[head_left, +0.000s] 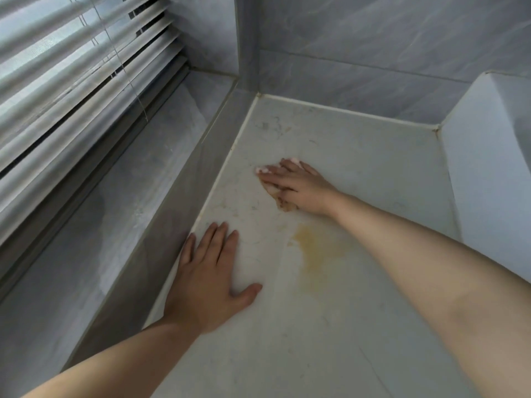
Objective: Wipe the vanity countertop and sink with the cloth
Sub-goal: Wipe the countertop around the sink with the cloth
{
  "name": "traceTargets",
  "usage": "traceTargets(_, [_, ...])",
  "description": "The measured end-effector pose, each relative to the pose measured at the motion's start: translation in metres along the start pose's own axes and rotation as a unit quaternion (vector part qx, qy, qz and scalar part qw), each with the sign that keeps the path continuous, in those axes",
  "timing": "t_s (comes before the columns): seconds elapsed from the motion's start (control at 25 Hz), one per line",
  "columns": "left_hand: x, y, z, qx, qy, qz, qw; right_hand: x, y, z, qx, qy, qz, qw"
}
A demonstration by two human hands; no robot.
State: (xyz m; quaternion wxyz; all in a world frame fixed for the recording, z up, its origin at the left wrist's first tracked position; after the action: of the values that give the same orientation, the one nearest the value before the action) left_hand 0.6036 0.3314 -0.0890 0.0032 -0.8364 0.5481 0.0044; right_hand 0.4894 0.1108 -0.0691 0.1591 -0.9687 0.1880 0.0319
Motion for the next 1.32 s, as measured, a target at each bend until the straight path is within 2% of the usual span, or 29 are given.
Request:
traceTargets(0.12, [0.000, 0.000, 0.000, 0.000, 0.001, 0.002, 1.000, -0.055, 0.001, 0.010, 0.018, 0.002, 0.000, 1.000])
traceTargets(0.24, [-0.001, 0.001, -0.001, -0.004, 0.001, 0.001, 1.000, -0.124, 0.001, 0.018, 0.065, 0.081, 0.102, 0.989])
traceTargets(0.32, [-0.001, 0.001, -0.002, -0.008, 0.000, -0.002, 1.000, -0.149, -0.017, 0.029, 0.041, 0.126, 0.182, 0.974])
traceTargets(0.44, [-0.002, 0.001, -0.002, -0.009, -0.003, -0.001, 1.000, -0.137, -0.064, 0.048, -0.011, 0.144, 0.319, 0.937])
traceTargets(0.52, [-0.001, 0.001, -0.002, -0.014, -0.002, 0.000, 1.000, -0.106, -0.084, 0.054, -0.012, 0.143, 0.351, 0.925])
traceTargets(0.64, [0.001, 0.000, -0.002, -0.017, 0.001, 0.003, 1.000, -0.062, -0.090, 0.049, -0.007, 0.137, 0.326, 0.935])
traceTargets(0.76, [0.001, -0.001, -0.002, -0.019, 0.002, 0.011, 1.000, -0.058, -0.092, 0.046, -0.025, 0.124, 0.157, 0.980])
traceTargets(0.84, [0.001, -0.003, -0.001, -0.022, 0.006, 0.016, 1.000, -0.084, -0.095, 0.049, -0.057, 0.131, 0.034, 0.989])
traceTargets(0.88, [0.001, -0.004, -0.001, -0.023, 0.008, 0.018, 1.000, -0.100, -0.091, 0.054, -0.070, 0.142, 0.007, 0.987])
traceTargets(0.96, [0.000, -0.004, 0.000, -0.027, 0.012, 0.018, 0.999, -0.136, -0.077, 0.063, -0.105, 0.154, 0.049, 0.981])
traceTargets(1.08, [0.001, -0.004, 0.001, -0.042, 0.023, 0.015, 0.999, -0.173, -0.079, 0.071, -0.132, 0.175, 0.237, 0.946])
traceTargets(1.16, [0.000, -0.004, 0.001, -0.059, 0.040, 0.014, 0.997, -0.169, -0.107, 0.080, -0.120, 0.178, 0.316, 0.924])
traceTargets(1.32, [-0.004, -0.006, -0.001, -0.125, 0.084, -0.026, 0.988, -0.110, -0.158, 0.083, -0.072, 0.156, 0.282, 0.944])
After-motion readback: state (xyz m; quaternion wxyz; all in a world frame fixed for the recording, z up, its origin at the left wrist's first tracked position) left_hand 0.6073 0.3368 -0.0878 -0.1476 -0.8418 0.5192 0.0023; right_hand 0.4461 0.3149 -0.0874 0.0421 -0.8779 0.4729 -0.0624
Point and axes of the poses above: each hand's wrist, its own x-axis towards the middle knuckle, its own z-axis out of the palm, y = z × x, the point moved 2 cm from there along x, towards the middle knuckle, and after that the axes turned 14 degrees about -z, right-handed, at the moved point
